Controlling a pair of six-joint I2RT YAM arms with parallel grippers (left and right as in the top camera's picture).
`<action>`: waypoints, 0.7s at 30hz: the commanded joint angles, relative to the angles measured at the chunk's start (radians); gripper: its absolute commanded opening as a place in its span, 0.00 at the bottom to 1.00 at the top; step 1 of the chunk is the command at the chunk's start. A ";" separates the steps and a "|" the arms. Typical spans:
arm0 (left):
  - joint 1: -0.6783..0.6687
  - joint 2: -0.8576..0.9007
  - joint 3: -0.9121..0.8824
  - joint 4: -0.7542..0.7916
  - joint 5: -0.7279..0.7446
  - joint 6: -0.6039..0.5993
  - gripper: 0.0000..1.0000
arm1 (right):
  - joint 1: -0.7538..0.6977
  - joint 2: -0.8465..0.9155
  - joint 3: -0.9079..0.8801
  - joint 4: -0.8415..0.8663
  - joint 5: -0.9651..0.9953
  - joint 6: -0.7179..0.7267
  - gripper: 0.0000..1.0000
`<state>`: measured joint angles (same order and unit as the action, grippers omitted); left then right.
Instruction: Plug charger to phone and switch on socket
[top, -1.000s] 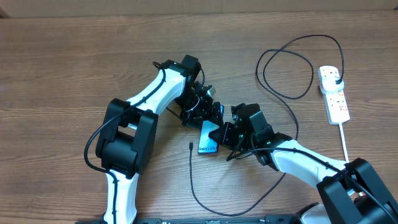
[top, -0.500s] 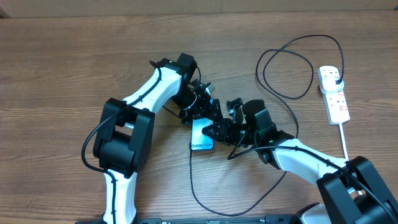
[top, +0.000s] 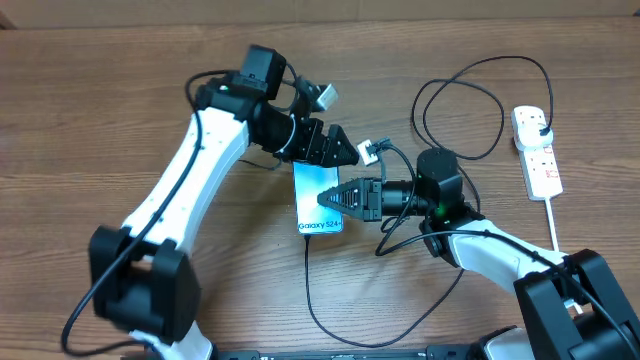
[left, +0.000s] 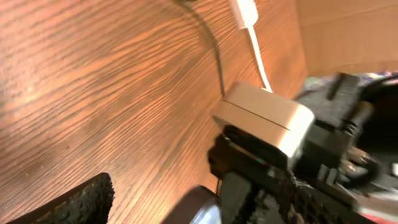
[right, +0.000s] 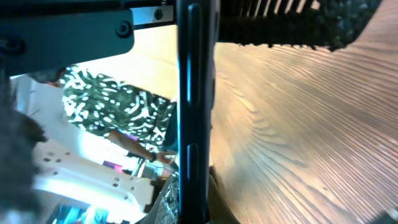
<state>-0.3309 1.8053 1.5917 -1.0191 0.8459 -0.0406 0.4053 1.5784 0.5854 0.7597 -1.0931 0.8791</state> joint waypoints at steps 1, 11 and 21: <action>-0.007 -0.042 0.016 0.011 0.053 0.034 0.87 | 0.009 -0.012 0.016 0.103 -0.119 0.073 0.04; 0.044 -0.084 0.016 0.090 0.318 0.039 0.84 | -0.079 -0.012 0.016 0.469 -0.056 0.327 0.04; 0.055 -0.084 0.016 0.139 0.439 0.045 0.75 | -0.127 -0.012 0.016 0.534 0.066 0.381 0.04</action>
<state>-0.2779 1.7222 1.6009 -0.8944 1.1866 -0.0212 0.2775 1.5867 0.5789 1.2728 -1.1053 1.2388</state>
